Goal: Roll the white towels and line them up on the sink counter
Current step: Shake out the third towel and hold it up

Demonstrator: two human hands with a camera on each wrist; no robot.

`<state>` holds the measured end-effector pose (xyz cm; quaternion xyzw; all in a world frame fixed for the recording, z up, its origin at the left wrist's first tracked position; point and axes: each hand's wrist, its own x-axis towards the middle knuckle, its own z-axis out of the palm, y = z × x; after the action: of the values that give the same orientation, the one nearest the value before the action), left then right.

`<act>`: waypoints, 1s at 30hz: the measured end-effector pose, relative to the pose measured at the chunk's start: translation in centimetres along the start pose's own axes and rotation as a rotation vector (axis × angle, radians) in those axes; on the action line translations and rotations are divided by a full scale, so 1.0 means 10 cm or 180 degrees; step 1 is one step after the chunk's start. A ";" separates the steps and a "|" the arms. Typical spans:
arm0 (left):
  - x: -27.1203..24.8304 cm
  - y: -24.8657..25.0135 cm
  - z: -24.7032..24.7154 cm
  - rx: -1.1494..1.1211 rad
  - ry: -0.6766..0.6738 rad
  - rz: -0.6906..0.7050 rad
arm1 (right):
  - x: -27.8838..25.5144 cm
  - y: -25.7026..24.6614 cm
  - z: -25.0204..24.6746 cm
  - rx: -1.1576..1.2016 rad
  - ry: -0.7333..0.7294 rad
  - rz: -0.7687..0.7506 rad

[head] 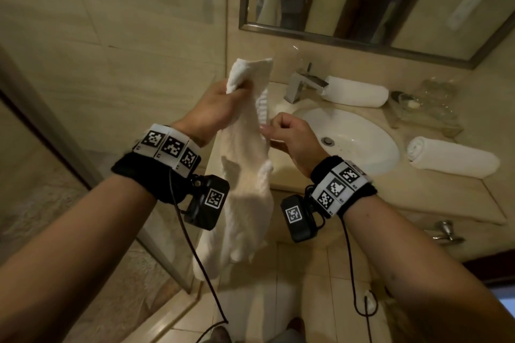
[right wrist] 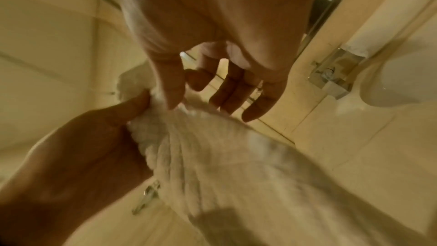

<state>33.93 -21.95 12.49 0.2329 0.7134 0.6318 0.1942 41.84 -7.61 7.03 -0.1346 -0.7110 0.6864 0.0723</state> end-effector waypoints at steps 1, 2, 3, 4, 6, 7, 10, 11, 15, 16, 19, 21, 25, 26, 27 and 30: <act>0.00 -0.02 -0.01 -0.0033 -0.0038 -0.0027 | 0.02 0.00 -0.01 0.0093 -0.0109 -0.0004; 0.00 -0.06 -0.03 -0.0069 -0.0044 -0.0087 | 0.04 -0.01 -0.01 0.0240 -0.0196 0.0002; -0.01 -0.10 -0.04 -0.0087 -0.0049 -0.0171 | 0.05 -0.02 -0.01 0.0417 -0.0258 0.0020; -0.02 -0.13 -0.04 -0.0085 -0.0082 -0.0242 | 0.08 -0.02 -0.02 0.0586 -0.0329 0.0039; -0.04 -0.17 -0.04 -0.0073 -0.0209 -0.0251 | 0.12 0.00 -0.03 0.0711 -0.0654 0.0047; -0.04 -0.17 -0.02 -0.0107 -0.0247 -0.0193 | 0.12 0.01 -0.01 0.0646 -0.0832 0.0095; 0.00 -0.13 -0.01 -0.0244 -0.0041 -0.0075 | 0.13 0.05 0.06 0.0257 -0.0894 0.0275; 0.02 -0.12 -0.02 -0.0222 0.0032 -0.0019 | 0.13 0.05 0.08 0.0068 -0.0754 0.0293; 0.08 -0.14 -0.05 -0.0138 0.0089 0.0276 | 0.18 0.10 0.09 -0.0848 -0.0115 0.0165; 0.09 -0.15 -0.06 -0.0181 0.0137 0.0342 | 0.19 0.12 0.08 -0.1208 0.0009 0.0142; 0.12 -0.14 -0.09 -0.0177 0.0216 0.0596 | 0.19 0.17 0.01 -0.2357 0.0196 0.0305; 0.16 -0.14 -0.14 -0.0057 0.0199 0.0697 | 0.19 0.25 -0.02 -0.2570 0.0093 0.0477; 0.24 -0.13 -0.32 0.0671 0.0193 0.0186 | 0.17 0.35 0.01 -0.2349 0.0094 0.0365; 0.25 -0.15 -0.35 0.0966 0.0200 0.0014 | 0.17 0.33 0.04 -0.2192 0.0149 0.0244; 0.23 -0.18 -0.37 0.1251 0.0161 -0.0116 | 0.18 0.29 0.08 -0.2091 0.0182 0.0091; 0.17 -0.29 -0.28 0.2233 -0.0429 -0.0154 | 0.23 0.14 0.22 -0.2043 0.0099 -0.0282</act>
<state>30.66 -23.51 10.04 0.3096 0.8778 0.3268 0.1639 39.19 -9.01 5.30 -0.1300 -0.8951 0.4212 0.0669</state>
